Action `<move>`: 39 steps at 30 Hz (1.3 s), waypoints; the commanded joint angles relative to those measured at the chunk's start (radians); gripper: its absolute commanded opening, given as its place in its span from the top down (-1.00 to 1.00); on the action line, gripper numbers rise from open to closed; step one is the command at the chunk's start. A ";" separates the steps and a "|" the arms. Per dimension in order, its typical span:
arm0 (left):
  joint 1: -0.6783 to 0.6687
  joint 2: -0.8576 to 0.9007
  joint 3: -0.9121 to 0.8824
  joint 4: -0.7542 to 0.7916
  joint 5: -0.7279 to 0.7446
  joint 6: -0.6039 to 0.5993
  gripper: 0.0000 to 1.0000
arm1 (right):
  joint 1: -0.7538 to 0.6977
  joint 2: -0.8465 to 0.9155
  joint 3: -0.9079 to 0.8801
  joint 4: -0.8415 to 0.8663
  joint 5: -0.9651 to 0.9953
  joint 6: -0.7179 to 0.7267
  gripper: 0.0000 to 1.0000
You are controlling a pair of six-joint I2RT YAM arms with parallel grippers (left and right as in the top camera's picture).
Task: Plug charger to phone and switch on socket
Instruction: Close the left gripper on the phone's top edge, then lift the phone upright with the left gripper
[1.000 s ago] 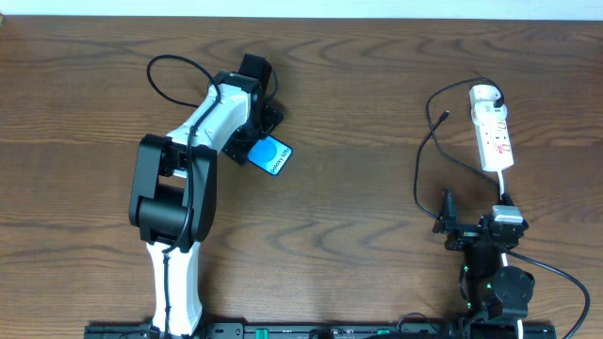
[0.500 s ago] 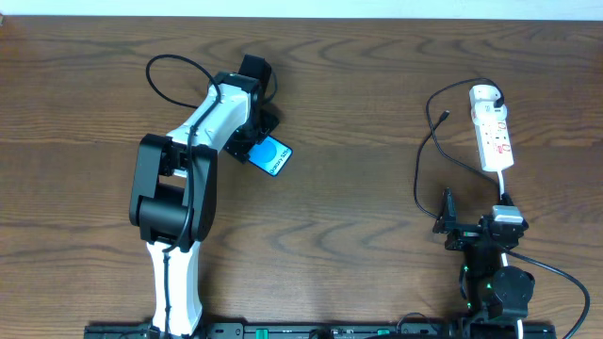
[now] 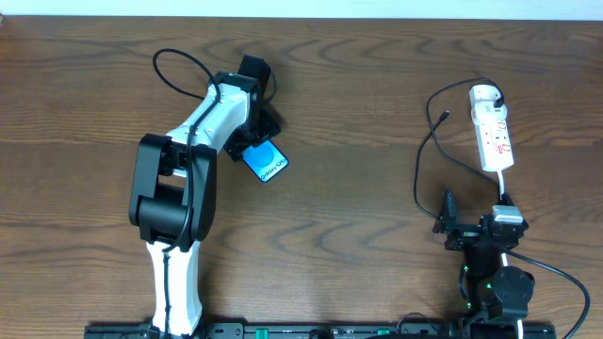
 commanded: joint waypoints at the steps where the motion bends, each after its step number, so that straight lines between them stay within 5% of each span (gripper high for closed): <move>1: 0.000 0.060 -0.011 -0.029 -0.001 0.030 -0.77 | 0.003 -0.002 -0.001 -0.004 0.005 -0.012 -0.98; 16: 0.000 0.060 -0.011 -0.063 0.036 -0.068 -0.76 | 0.003 -0.002 -0.001 -0.004 0.005 -0.012 -0.99; 39: 0.000 0.013 0.006 -0.104 0.089 -0.066 -0.43 | 0.003 -0.002 -0.001 -0.004 0.005 -0.012 -0.98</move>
